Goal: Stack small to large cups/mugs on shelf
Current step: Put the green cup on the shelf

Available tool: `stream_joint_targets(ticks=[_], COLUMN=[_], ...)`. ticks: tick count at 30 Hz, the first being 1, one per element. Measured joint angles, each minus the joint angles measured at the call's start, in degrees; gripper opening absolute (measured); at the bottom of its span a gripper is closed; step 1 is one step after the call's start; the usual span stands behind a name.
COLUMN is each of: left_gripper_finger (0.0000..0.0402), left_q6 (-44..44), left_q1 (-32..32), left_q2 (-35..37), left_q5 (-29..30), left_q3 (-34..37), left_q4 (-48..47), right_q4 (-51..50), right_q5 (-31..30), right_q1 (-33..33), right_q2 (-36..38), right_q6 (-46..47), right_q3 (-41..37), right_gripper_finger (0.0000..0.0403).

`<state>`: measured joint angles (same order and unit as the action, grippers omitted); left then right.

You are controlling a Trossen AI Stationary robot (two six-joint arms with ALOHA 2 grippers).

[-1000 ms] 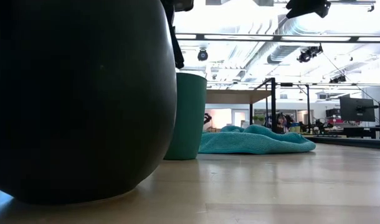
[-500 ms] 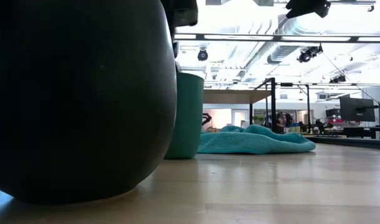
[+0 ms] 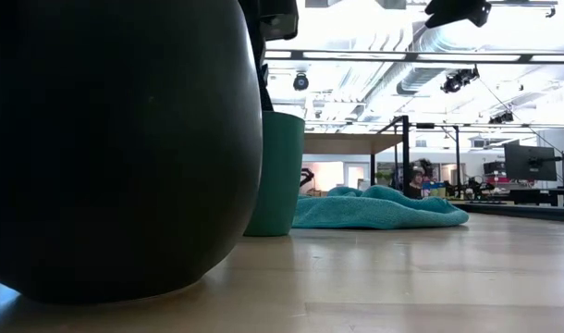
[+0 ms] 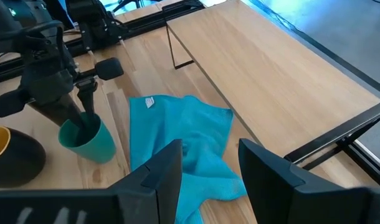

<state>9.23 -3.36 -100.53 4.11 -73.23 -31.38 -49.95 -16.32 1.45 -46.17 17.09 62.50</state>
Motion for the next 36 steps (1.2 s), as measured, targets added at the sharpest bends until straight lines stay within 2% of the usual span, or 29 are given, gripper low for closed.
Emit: stream_joint_targets(ticks=[10,23,36], left_gripper_finger=[0.0067,0.0067,0.0067], left_q6=[-0.9,-4.1,-2.7], left_q1=[0.0,0.0,0.8], left_q2=[0.9,0.8,0.2], left_q5=[1.8,6.3,4.3], left_q3=[0.0,0.0,0.0], left_q4=[1.8,-0.3,-1.9], right_q4=[-0.8,-1.0,-1.1], right_q5=[0.2,0.2,0.2], right_q1=[0.0,0.0,0.0], right_q2=[0.0,0.0,0.0], right_q6=[0.9,0.9,0.9], right_q3=[0.0,0.0,0.0], right_gripper_finger=[0.0149,0.0149,0.0149])
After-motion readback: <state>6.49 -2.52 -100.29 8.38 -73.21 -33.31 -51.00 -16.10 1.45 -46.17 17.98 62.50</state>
